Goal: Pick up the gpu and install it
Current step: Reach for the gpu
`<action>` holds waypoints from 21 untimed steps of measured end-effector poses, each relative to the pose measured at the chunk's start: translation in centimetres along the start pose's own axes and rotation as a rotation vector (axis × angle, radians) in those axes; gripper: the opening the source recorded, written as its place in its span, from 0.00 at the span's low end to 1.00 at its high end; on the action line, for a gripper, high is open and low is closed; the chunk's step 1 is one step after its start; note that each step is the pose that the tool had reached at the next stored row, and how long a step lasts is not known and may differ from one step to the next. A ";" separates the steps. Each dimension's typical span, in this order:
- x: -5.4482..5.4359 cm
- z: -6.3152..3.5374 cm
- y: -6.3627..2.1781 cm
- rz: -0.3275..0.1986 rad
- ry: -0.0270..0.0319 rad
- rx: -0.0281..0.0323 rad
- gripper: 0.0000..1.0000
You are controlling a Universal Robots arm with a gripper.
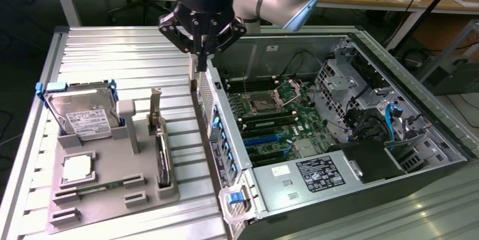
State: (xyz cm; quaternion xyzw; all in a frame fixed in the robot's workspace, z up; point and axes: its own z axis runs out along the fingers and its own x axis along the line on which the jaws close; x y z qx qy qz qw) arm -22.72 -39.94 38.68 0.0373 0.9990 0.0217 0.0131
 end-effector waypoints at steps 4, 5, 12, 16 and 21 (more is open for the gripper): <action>0.2 0.00 -0.02 0.000 0.0000 0.0000 0.11; 0.3 0.00 -0.02 0.000 0.0000 0.0000 0.11; 0.7 0.00 -0.06 0.000 0.0000 0.0000 0.11; 1.0 0.01 -0.07 0.000 0.0000 0.0000 0.11; 1.3 0.01 -0.10 0.000 0.0001 0.0000 0.11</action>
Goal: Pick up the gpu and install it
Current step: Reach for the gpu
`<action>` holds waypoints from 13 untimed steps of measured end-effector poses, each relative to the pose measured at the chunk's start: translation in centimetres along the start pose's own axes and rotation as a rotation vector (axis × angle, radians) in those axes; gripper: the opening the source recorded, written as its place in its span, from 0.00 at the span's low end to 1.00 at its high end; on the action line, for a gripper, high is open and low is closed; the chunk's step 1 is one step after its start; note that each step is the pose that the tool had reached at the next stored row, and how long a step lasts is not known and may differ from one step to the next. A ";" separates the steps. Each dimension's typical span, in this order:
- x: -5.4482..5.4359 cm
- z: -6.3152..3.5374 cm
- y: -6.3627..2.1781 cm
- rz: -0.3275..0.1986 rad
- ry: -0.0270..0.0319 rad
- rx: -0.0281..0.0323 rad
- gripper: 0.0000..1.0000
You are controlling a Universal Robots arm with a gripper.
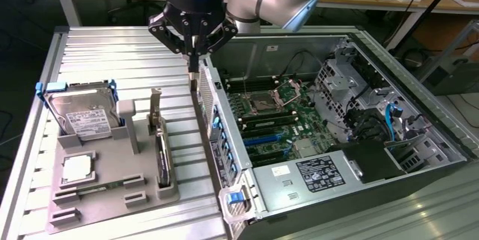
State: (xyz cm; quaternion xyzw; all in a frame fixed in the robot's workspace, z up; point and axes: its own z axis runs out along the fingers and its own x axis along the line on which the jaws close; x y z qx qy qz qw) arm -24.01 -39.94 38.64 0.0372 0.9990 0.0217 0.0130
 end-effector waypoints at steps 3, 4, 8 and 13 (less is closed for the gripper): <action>0.3 0.01 -0.02 0.000 -0.0001 -0.0001 0.11; 0.3 0.01 -0.03 0.000 -0.0001 -0.0001 0.11; 0.7 0.03 -0.06 0.000 -0.0001 -0.0001 0.11; 1.3 0.03 -0.10 0.000 0.0000 0.0000 0.11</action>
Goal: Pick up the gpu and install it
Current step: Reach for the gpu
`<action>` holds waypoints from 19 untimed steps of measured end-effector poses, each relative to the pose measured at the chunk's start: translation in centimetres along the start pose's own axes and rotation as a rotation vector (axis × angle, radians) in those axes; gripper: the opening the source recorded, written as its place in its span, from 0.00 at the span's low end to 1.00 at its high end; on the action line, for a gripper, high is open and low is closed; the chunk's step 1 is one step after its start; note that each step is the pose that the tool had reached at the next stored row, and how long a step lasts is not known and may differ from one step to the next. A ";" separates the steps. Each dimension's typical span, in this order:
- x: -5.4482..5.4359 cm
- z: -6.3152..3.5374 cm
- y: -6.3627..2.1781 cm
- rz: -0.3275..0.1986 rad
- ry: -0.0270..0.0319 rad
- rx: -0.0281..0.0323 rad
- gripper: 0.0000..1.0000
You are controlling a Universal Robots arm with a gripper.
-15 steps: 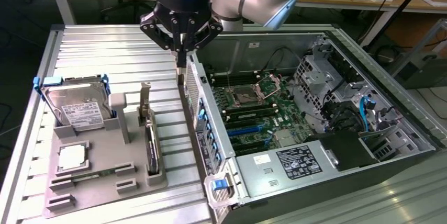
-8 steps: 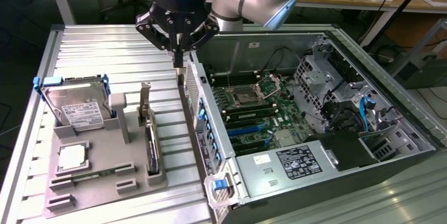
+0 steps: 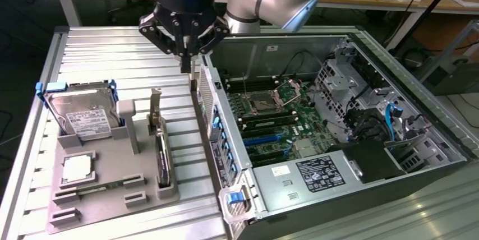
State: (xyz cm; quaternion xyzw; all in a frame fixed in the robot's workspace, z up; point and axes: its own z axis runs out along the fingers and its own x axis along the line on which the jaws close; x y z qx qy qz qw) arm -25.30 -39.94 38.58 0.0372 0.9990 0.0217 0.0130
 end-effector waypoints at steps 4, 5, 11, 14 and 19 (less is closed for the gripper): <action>0.5 0.02 -0.04 0.000 0.0000 0.0000 0.11; 0.6 0.03 -0.05 0.000 -0.0001 0.0000 0.11; 1.3 0.06 -0.10 0.000 0.0000 0.0000 0.11; 1.6 0.09 -0.13 0.000 -0.0001 0.0000 0.11; 2.1 0.13 -0.17 0.000 0.0000 0.0001 0.11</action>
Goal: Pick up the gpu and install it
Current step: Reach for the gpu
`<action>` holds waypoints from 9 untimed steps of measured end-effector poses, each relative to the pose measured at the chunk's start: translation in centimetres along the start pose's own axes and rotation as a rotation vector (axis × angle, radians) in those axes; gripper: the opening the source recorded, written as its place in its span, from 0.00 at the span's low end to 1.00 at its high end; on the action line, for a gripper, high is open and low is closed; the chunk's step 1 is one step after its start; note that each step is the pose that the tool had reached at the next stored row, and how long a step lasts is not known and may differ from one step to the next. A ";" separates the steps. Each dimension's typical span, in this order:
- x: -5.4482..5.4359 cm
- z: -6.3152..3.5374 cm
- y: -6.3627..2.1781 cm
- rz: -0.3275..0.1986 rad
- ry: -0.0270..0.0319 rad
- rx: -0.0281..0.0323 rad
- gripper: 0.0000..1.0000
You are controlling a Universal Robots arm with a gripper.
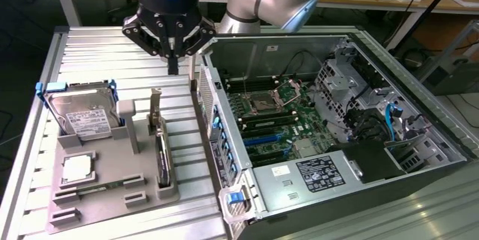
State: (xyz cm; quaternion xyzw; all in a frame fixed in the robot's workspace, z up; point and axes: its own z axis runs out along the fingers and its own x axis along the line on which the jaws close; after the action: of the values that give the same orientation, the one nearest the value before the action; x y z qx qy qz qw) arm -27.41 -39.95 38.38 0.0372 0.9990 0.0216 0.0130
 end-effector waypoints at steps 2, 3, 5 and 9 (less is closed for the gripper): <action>0.2 0.02 -0.02 0.000 -0.0001 0.0000 0.11; 0.3 0.01 -0.03 0.000 0.0000 0.0000 0.11; 0.6 0.02 -0.05 0.000 0.0000 0.0000 0.11; 1.1 0.04 -0.15 0.000 -0.0001 -0.0001 0.11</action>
State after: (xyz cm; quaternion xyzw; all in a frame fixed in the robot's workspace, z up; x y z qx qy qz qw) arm -28.56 -40.00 38.31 0.0372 0.9990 0.0217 0.0131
